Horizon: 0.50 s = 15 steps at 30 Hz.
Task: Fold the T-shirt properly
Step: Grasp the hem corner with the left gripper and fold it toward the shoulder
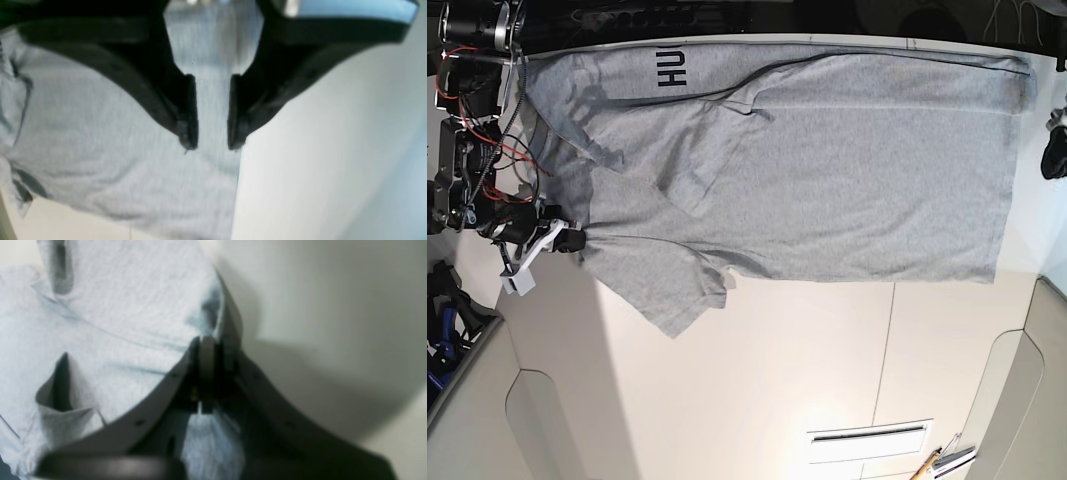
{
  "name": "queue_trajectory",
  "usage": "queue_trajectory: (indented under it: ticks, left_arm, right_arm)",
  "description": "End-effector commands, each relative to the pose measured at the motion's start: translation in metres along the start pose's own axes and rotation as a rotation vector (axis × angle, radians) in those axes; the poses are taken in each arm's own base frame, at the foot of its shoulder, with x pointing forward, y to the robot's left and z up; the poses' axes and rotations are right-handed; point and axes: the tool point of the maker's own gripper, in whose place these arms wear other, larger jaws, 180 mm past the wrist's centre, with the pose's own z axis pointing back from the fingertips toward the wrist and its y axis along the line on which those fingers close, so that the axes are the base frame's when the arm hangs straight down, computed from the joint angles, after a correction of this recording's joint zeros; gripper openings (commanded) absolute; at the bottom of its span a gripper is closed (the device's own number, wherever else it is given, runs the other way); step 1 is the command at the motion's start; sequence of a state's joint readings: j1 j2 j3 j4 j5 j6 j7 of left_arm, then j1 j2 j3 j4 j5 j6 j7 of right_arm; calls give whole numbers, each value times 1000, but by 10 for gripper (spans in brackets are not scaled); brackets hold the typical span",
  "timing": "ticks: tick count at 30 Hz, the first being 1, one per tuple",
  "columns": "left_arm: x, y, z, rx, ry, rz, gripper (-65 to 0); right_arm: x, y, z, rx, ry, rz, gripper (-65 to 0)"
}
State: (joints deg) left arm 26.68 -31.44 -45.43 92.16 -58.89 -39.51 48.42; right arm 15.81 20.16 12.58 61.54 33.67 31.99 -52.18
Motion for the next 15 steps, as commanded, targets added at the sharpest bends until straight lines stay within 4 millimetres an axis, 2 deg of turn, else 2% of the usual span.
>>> queue_trajectory:
  ticks: [1, 3, 7, 15]
  left_arm:
    - [21, -4, -4, -15, -54, -42, -398]
    - [32, -11, -20, -16, -81, -83, -356]
    - [55, -12, -51, 38, -135, -121, -353]
    - [74, 14, -117, 96, -132, 79, -353]
  right_arm:
    - [11, -4, 6, -11, -16, 18, -650]
    - [11, -4, 6, -12, -15, 18, -650]
    - [10, -4, 6, -12, -14, 18, -650]
    - [10, -4, 6, -14, -13, 19, -650]
